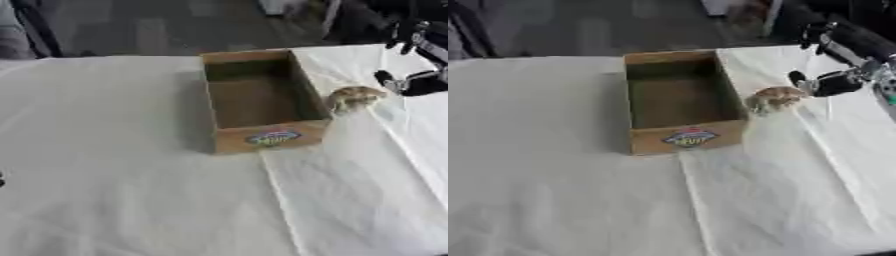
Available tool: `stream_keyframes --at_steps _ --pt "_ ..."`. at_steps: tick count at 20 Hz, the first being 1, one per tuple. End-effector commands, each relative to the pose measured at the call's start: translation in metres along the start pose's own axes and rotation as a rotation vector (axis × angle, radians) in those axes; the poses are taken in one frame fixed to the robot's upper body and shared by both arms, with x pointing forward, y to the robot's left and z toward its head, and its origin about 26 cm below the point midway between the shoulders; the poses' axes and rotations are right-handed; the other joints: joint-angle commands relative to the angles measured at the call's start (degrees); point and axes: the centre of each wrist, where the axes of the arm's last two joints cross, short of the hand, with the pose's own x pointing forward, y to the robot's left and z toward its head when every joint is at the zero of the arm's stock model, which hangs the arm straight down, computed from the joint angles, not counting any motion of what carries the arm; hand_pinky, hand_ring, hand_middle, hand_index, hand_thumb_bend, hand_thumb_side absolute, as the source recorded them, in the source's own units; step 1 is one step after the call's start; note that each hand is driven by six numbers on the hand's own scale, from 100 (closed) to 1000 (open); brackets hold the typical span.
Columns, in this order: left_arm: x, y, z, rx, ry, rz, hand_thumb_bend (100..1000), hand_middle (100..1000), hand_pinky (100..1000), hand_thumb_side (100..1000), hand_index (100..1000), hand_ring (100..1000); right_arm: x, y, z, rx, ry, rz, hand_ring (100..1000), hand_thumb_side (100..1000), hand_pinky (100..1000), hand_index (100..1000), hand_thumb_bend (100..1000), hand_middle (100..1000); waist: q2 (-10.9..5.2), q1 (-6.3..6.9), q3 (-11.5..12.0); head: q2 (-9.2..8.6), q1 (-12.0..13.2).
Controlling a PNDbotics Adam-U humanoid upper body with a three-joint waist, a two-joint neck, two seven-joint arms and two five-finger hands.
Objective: Pick up objects on the table and place them in the box.
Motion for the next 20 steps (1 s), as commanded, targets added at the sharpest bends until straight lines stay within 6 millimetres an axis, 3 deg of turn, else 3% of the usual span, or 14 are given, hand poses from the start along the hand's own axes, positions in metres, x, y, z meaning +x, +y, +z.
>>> stream_keyframes --at_steps 1,13,20 --pt "0.004 0.002 -0.002 0.011 -0.016 0.000 410 487 508 526 631 503 -0.001 -0.018 0.002 -0.026 -0.003 0.028 726 100 595 845 226 802 -0.99 0.00 -0.21 -0.30 -0.15" --pt "0.005 0.003 -0.002 0.032 -0.021 0.004 411 483 508 525 625 501 -0.002 -0.015 0.001 -0.013 0.002 0.022 727 100 597 845 226 802 -0.87 -0.22 0.12 -0.18 -0.69" --pt "0.005 0.000 -0.003 0.016 -0.021 0.008 409 480 508 526 624 498 -0.017 -0.016 -0.009 0.059 0.069 0.038 784 100 640 859 347 845 -0.85 -0.38 1.17 0.01 -1.39"
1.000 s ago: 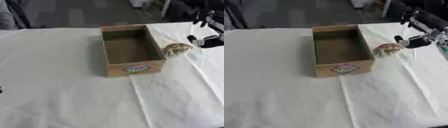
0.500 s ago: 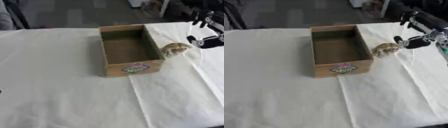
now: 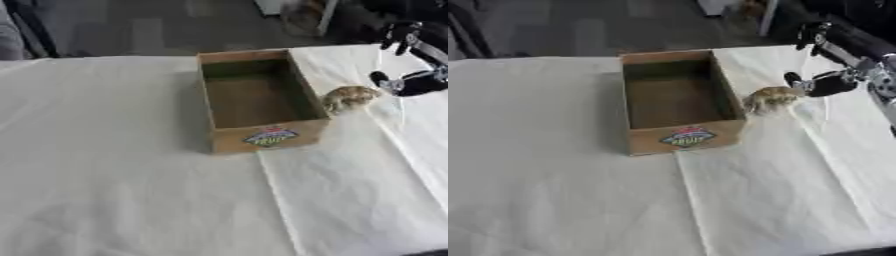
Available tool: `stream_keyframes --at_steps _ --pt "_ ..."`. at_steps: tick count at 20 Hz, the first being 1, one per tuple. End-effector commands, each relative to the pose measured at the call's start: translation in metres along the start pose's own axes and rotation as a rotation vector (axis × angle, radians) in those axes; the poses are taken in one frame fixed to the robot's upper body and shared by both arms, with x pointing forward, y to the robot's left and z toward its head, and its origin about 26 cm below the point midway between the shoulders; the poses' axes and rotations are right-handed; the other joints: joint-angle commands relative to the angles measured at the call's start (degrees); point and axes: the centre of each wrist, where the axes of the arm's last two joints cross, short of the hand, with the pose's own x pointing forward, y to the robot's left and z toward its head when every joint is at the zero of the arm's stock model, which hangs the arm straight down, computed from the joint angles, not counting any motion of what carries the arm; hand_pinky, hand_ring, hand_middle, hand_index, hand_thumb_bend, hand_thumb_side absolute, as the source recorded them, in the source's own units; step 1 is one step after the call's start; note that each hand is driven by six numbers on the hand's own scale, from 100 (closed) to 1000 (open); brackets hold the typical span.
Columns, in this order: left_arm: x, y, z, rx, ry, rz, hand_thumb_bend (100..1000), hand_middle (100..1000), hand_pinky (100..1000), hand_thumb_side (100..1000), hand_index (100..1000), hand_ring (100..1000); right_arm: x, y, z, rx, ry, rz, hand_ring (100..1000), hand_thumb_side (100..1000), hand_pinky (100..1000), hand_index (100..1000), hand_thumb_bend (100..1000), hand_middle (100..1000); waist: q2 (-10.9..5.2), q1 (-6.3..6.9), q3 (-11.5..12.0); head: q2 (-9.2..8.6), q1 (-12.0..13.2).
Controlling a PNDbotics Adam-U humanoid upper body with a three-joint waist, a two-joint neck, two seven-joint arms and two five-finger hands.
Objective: Pick up objects on the table and place them in the box.
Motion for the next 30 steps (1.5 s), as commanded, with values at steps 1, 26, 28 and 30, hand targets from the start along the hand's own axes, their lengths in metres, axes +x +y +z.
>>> stream_keyframes --at_steps 1,26,28,30 --pt "0.007 0.001 -0.004 -0.014 -0.023 -0.008 409 479 508 525 624 498 -0.013 -0.015 -0.003 0.044 0.069 0.050 810 100 664 872 354 862 -0.80 -0.16 0.46 0.02 -0.55" --pt "0.012 -0.002 -0.009 -0.055 -0.032 -0.008 411 478 510 528 624 495 -0.095 0.051 -0.005 0.402 0.439 -0.022 931 100 844 913 415 925 -0.15 -0.74 4.41 0.04 -2.03" --pt "0.012 -0.002 -0.009 -0.055 -0.032 -0.008 411 478 510 528 624 495 -0.097 0.054 -0.004 0.402 0.437 -0.017 931 100 844 913 415 925 -0.16 -0.74 4.40 0.05 -2.03" --pt "0.012 -0.003 -0.009 -0.055 -0.032 -0.007 410 477 510 528 624 494 -0.097 0.062 -0.003 0.424 0.441 -0.026 927 100 839 912 423 923 -0.19 -0.59 4.54 0.13 -2.16"
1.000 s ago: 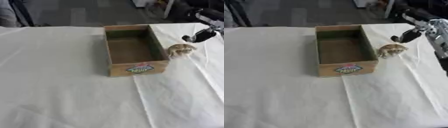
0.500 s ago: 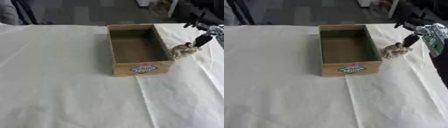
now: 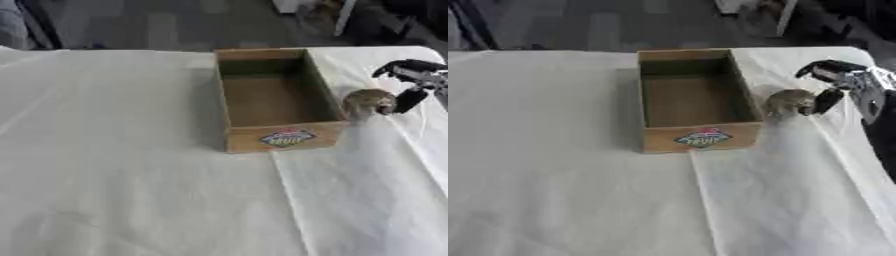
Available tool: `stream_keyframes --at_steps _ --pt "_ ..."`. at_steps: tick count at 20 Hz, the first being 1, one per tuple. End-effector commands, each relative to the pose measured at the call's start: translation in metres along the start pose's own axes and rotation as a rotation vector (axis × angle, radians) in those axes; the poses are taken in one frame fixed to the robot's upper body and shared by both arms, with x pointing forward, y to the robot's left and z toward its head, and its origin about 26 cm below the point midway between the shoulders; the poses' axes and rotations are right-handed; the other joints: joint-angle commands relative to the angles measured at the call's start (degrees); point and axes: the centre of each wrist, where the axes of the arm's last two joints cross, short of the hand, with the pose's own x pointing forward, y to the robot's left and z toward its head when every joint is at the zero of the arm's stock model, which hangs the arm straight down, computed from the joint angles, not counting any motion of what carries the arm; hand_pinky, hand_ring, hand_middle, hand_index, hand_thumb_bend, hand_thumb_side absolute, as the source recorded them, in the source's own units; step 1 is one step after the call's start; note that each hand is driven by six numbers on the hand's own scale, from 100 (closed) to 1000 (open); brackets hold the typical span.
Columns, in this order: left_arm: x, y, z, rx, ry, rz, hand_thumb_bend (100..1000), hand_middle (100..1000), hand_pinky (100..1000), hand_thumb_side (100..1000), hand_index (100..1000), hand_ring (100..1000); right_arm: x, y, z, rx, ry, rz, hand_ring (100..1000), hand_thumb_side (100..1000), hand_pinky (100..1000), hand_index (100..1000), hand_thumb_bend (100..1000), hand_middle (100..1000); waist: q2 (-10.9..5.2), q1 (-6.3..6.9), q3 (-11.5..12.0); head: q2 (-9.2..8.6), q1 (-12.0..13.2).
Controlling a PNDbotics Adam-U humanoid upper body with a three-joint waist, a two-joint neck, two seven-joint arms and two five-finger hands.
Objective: Pick up objects on the table and place them in the box.
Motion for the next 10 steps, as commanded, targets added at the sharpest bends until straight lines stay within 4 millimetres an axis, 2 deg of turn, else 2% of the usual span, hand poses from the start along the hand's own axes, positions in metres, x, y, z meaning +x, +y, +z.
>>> stream_keyframes --at_steps 1,10 --pt "0.0082 0.0028 -0.0041 -0.015 -0.027 -0.018 410 477 510 528 624 494 -0.0081 -0.0071 0.0036 -0.002 0.020 0.017 926 100 837 912 427 922 -0.90 0.14 0.10 0.16 -0.31" --pt "0.0082 0.0018 -0.0042 -0.017 -0.027 -0.014 410 477 511 528 624 493 -0.0045 -0.0035 0.0000 -0.023 0.010 0.011 907 100 812 907 422 909 -0.71 0.38 0.30 0.26 -0.75"
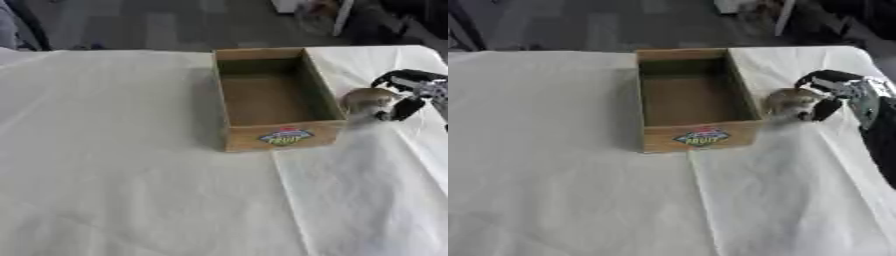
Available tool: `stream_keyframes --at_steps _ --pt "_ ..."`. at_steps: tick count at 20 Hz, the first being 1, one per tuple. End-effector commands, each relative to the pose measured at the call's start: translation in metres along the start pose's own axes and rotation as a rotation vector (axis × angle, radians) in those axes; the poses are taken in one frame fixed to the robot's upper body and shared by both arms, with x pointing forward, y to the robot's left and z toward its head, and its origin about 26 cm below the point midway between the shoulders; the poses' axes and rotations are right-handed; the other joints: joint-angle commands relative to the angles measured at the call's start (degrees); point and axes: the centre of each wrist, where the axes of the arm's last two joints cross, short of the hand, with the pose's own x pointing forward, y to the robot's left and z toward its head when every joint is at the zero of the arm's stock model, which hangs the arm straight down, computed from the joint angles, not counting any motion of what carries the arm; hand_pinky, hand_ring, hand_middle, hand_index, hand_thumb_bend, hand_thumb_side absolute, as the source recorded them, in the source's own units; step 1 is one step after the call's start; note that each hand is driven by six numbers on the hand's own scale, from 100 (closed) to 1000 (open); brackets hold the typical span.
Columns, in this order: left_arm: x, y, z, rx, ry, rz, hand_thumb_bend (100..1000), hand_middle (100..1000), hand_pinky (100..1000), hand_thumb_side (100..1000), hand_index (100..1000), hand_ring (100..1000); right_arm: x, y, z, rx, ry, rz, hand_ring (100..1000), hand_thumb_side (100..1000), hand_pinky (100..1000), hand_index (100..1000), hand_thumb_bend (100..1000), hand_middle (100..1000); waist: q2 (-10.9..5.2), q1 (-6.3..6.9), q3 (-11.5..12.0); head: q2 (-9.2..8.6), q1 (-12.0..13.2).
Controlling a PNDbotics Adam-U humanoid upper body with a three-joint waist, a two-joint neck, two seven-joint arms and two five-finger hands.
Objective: Pick up objects on the table and place them in the box.
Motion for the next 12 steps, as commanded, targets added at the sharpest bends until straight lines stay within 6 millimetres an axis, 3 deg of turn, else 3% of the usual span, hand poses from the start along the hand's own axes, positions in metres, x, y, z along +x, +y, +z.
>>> stream_keyframes --at_steps 1,12 --pt "0.0081 0.0018 -0.0042 -0.015 -0.027 -0.014 410 477 511 528 623 493 -0.0018 -0.0091 0.0023 -0.044 0.004 0.014 903 100 805 905 418 906 -0.68 0.24 0.20 0.24 -0.27" --pt "0.0080 0.0012 -0.0039 -0.018 -0.025 -0.012 410 476 511 529 623 491 0.0066 -0.0127 -0.0027 -0.101 -0.021 0.016 875 100 770 894 403 882 -0.58 0.43 0.57 0.59 -0.78"
